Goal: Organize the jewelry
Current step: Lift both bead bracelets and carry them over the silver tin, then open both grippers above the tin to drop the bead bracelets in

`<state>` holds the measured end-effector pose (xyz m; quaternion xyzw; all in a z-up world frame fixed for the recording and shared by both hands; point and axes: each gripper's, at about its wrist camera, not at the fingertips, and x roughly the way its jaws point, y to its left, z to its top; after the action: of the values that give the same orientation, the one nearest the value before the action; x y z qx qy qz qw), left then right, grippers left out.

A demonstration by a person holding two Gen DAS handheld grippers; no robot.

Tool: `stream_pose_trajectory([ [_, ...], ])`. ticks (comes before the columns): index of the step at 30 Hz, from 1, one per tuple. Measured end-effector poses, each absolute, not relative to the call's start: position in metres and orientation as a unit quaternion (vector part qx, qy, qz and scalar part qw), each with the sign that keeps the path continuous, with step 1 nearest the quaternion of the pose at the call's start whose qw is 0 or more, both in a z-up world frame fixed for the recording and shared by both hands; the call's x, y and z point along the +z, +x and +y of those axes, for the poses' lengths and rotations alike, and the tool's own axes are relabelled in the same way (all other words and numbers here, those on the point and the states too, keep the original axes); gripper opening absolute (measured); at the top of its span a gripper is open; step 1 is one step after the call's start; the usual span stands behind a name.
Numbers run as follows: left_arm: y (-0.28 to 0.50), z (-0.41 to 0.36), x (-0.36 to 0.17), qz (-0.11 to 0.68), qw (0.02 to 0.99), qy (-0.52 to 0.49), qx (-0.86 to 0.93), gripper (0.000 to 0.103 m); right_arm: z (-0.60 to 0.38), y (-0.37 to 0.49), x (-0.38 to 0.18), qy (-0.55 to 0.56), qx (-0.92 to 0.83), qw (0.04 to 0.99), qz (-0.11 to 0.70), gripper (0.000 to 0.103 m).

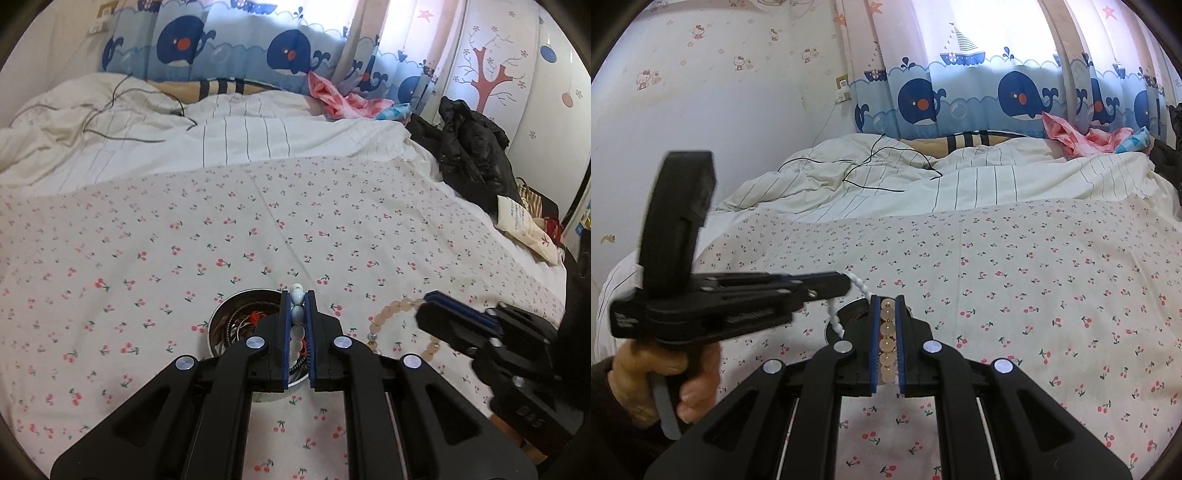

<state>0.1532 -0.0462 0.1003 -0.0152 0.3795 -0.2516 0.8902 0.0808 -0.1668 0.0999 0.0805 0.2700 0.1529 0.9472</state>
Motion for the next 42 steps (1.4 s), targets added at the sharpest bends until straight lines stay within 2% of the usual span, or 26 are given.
stream_pose_trajectory([
  [9,0.181,-0.048,0.061,0.431,0.873,0.006,-0.227,0.007,-0.156,0.112,0.106,0.089,0.175,0.941,0.276,0.008],
  [19,0.177,-0.015,0.07,0.43,0.879,-0.006,-0.206,0.009,-0.138,0.154,0.093,0.141,0.217,0.913,0.317,0.008],
  [24,0.175,-0.008,0.071,0.43,0.88,-0.005,-0.2,0.019,-0.131,0.171,0.07,0.155,0.213,0.895,0.361,0.008],
  [31,0.166,0.002,0.065,0.436,0.879,-0.004,-0.192,0.03,-0.133,0.186,0.034,0.107,0.142,0.894,0.412,0.009],
  [32,0.164,0.002,0.063,0.436,0.88,-0.001,-0.189,0.035,-0.134,0.185,0.032,0.105,0.139,0.894,0.413,0.012],
  [33,0.162,0.002,0.062,0.435,0.881,0.003,-0.185,0.039,-0.135,0.184,0.032,0.102,0.137,0.895,0.411,0.023],
  [35,0.158,0.001,0.062,0.431,0.885,0.009,-0.177,0.055,-0.133,0.181,0.033,0.096,0.142,0.898,0.404,0.03],
  [37,0.153,-0.001,0.061,0.428,0.887,0.016,-0.173,0.059,-0.131,0.176,0.038,0.083,0.138,0.905,0.393,0.036],
  [39,0.146,-0.004,0.061,0.422,0.891,0.029,-0.165,0.066,-0.131,0.169,0.044,0.076,0.128,0.912,0.381,0.051],
  [41,0.138,-0.003,0.061,0.416,0.895,0.037,-0.155,0.076,-0.135,0.158,0.052,0.067,0.113,0.922,0.365,0.056],
  [42,0.133,-0.003,0.061,0.414,0.897,0.04,-0.149,0.078,-0.138,0.149,0.057,0.063,0.101,0.926,0.358,0.059],
])
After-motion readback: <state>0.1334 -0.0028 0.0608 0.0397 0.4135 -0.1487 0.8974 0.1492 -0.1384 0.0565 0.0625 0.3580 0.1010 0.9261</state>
